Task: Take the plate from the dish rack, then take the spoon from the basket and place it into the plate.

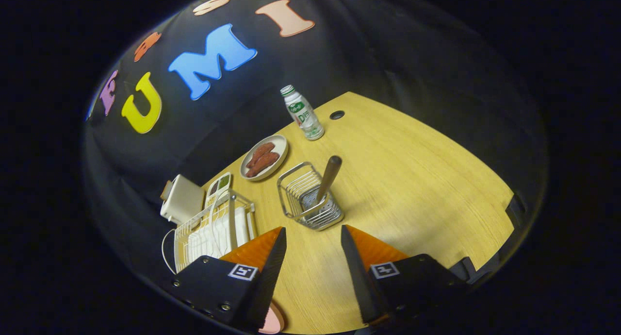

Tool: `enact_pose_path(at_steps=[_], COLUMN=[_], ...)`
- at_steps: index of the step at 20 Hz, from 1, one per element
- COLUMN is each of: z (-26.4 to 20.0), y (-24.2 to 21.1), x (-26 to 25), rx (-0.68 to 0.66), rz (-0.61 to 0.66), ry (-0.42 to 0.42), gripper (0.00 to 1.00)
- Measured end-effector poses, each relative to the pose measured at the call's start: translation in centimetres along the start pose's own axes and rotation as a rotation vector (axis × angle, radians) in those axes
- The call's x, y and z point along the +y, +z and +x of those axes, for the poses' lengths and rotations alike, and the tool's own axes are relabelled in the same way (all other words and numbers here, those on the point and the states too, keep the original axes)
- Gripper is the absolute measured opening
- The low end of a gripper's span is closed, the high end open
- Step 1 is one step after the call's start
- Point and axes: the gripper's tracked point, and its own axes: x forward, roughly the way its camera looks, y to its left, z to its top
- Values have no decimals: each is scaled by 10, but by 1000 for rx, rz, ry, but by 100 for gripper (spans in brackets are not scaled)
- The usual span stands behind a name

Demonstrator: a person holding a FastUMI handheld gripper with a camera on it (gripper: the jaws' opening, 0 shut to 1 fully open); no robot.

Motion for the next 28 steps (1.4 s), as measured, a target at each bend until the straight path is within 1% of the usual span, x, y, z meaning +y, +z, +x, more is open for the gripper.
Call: enact_pose_path(at_steps=[2,8,9,10,12,13,14,15,16,18,22,28], z=[10,43,49,54,59,60,70,68,69,67,61,32], y=[11,36,39,38,43,42,43,45,46,51,62,96], x=[-2,-1,0,-1,3,-1,3,6,6,6,12,26], rx=[-24,-64,-62,-62,-55,-65,-60,-51,-49,-50,-71,-136], rz=[42,134,142,146,154,168,175,175,167,175,94,29], ry=[-22,-43,-37,-46,-32,-48,-42,-34,-36,-50,-46,-15], gripper=[61,61,55,52,42,43,29,15,15,4,4,4])
